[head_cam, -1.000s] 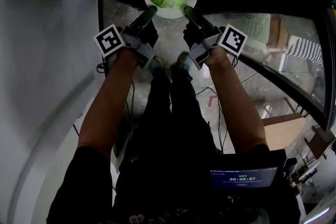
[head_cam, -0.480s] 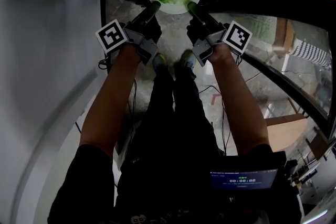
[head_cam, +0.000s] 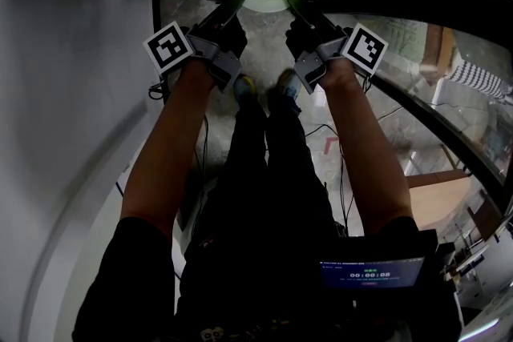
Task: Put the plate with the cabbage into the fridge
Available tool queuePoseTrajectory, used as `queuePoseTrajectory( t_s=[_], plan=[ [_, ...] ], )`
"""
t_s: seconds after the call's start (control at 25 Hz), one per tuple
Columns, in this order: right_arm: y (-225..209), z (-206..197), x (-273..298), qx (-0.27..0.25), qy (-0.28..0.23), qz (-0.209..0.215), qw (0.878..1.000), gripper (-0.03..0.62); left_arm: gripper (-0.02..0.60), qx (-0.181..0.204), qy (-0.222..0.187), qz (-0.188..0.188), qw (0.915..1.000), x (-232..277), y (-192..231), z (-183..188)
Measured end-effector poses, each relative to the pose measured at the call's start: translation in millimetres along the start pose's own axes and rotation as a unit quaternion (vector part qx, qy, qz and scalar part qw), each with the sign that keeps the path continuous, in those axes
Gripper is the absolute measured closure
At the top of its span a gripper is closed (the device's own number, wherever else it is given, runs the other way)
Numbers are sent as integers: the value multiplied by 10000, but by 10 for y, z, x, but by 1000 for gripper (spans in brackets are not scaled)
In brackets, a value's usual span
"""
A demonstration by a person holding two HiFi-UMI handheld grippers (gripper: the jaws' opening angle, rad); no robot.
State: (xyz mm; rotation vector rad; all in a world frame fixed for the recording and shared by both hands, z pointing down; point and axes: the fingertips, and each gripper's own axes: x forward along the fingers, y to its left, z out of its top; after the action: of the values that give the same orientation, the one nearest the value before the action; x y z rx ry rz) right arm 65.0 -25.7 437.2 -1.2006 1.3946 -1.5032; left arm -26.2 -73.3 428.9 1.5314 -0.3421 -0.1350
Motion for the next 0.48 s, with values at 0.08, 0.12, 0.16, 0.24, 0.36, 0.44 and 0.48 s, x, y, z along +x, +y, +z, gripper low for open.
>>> queuePoseTrajectory(
  t_s=[0.08,0.12,0.16,0.24,0.36,0.44,0.48],
  plan=[
    [0,4,-5,-24,-2,-3,10000,577,572,13,-8,-6,10000,1,-7,-5],
    [2,7,-6,-39,-5,-2,10000,577,571,13,-16,-3,10000,1,-10,-5],
    [5,8,-6,-46,-9,0,10000,577,571,12,-23,4,10000,-1,-13,-5],
    [8,9,-3,-44,-17,1,10000,577,571,18,-36,20,10000,-1,-14,-3],
    [8,6,-2,-21,-31,19,10000,577,571,-8,-84,8,10000,1,-6,-2],
    [3,6,-1,-32,-41,34,10000,577,571,-31,-116,5,9999,-1,3,3],
    [-4,6,-1,-43,-46,37,10000,577,571,-43,-133,3,9999,-1,10,6]
  ],
)
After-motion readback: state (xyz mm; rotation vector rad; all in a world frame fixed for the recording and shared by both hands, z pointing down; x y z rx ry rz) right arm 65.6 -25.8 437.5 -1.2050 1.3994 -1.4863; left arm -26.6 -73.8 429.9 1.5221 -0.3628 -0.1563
